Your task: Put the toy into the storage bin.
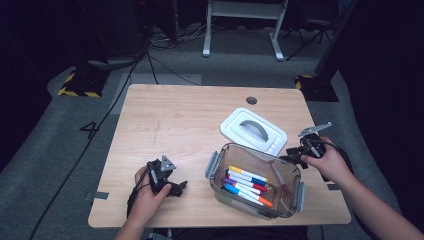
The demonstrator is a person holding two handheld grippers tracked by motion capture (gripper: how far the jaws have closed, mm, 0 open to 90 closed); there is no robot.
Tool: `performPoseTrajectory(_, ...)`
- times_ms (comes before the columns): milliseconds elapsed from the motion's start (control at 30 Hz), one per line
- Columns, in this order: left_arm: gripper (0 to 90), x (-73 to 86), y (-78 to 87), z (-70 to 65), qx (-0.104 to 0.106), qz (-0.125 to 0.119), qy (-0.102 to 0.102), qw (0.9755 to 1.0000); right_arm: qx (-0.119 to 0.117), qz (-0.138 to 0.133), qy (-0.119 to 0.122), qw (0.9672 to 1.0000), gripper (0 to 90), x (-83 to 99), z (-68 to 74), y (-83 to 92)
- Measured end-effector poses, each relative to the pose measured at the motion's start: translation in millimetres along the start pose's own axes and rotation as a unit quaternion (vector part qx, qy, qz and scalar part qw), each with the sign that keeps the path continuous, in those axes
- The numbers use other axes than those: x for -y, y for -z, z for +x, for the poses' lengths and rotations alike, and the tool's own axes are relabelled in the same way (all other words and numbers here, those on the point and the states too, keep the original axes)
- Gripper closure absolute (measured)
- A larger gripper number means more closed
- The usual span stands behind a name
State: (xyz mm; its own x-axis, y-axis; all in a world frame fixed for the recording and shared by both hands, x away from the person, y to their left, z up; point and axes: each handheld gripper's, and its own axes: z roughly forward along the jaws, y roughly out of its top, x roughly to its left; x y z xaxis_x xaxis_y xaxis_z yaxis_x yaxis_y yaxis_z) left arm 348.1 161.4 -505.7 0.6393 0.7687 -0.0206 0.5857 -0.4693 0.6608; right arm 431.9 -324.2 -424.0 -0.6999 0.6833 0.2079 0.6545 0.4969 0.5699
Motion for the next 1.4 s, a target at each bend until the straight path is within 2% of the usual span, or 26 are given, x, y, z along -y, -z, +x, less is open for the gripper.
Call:
performPoseTrajectory(100, 0.0, 0.0, 0.0, 0.1, 0.000, 0.000, -0.001, 1.0000, -0.006, 0.003, -0.001, 1.0000, 43.8, 7.8, -3.2, -5.9)
performPoseTrajectory(133, 0.0, 0.0, 0.0, 0.1, 0.000, 0.000, 0.000, 1.0000, -0.020, 0.003, -0.007, 0.9998, 42.5, 14.2, -5.0, -11.1)
performPoseTrajectory(267, 0.0, 0.0, 0.0, 0.1, 0.000, 0.000, 0.000, 1.0000, -0.029, 0.008, -0.002, 0.9995, 41.1, 23.6, -6.7, -21.0)
performPoseTrajectory(500, 0.0, 0.0, 0.0, 0.1, 0.000, 0.000, 0.000, 1.0000, -0.029, 0.018, 0.004, 0.9994, 39.1, 34.3, -6.1, -34.5)
performPoseTrajectory(600, 0.0, 0.0, 0.0, 0.1, 0.000, 0.000, -0.001, 1.0000, -0.018, 0.012, 0.011, 0.9997, 39.2, 39.2, -5.3, -40.1)
performPoseTrajectory(633, 0.0, 0.0, 0.0, 0.1, 0.000, 0.000, 0.000, 1.0000, -0.012, 0.016, 0.018, 0.9996, 41.8, 39.2, -4.5, -39.5)
performPoseTrajectory(700, 0.0, 0.0, -0.1, 0.0, 0.000, 0.000, 0.000, 1.0000, 0.009, 0.025, 0.047, 0.9986, 46.0, 39.8, -3.2, -38.2)
performPoseTrajectory(767, 0.0, 0.0, 0.0, 0.0, 0.000, 0.000, -0.001, 1.0000, 0.019, 0.027, 0.058, 0.9977, 46.9, 41.9, -2.5, -36.8)
performPoseTrajectory(833, 0.1, 0.2, -0.1, 0.0, 0.001, -0.001, 0.000, 1.0000, 0.034, 0.029, 0.058, 0.9973, 54.3, 45.7, -2.1, -33.2)
performPoseTrajectory(867, 0.1, 0.2, -0.1, 0.0, 0.001, -0.001, -0.001, 1.0000, 0.044, 0.031, 0.060, 0.9967, 54.5, 48.0, -2.0, -31.4)
performPoseTrajectory(900, 0.1, 0.2, -0.1, 0.0, 0.001, -0.001, -0.001, 1.0000, 0.044, 0.031, 0.060, 0.9967, 54.5, 48.0, -2.0, -31.4)
performPoseTrajectory(1000, 0.1, 0.3, -0.1, -0.1, 0.001, -0.001, 0.000, 1.0000, 0.074, 0.034, 0.071, 0.9941, 66.4, 57.5, 1.5, -24.8)
performPoseTrajectory(1100, 0.1, 0.3, 0.0, 0.1, 0.001, 0.000, -0.001, 1.0000, 0.078, 0.040, 0.061, 0.9943, 71.0, 60.7, 2.7, -21.4)
performPoseTrajectory(1133, 0.1, 0.2, 0.2, 0.2, -0.001, -0.001, -0.004, 1.0000, 0.084, 0.037, 0.049, 0.9946, 75.9, 63.9, 1.8, -18.9)
performPoseTrajectory(1167, 0.1, 0.3, 0.2, 0.2, -0.001, -0.001, -0.004, 1.0000, 0.084, 0.033, 0.038, 0.9952, 76.3, 65.5, 1.3, -18.1)
performPoseTrajectory(1300, 0.1, 0.3, 0.3, 0.2, -0.001, -0.001, -0.004, 1.0000, 0.092, 0.029, 0.018, 0.9951, 76.9, 68.2, 1.1, -15.8)
performPoseTrajectory(1367, 0.1, 0.3, 0.3, 0.2, -0.001, -0.001, -0.004, 1.0000, 0.092, 0.030, 0.016, 0.9952, 76.9, 68.0, 0.9, -15.7)
performPoseTrajectory(1400, 0.1, 0.3, 0.3, 0.2, -0.001, -0.001, -0.004, 1.0000, 0.087, 0.034, 0.006, 0.9956, 77.0, 67.0, -0.8, -15.0)
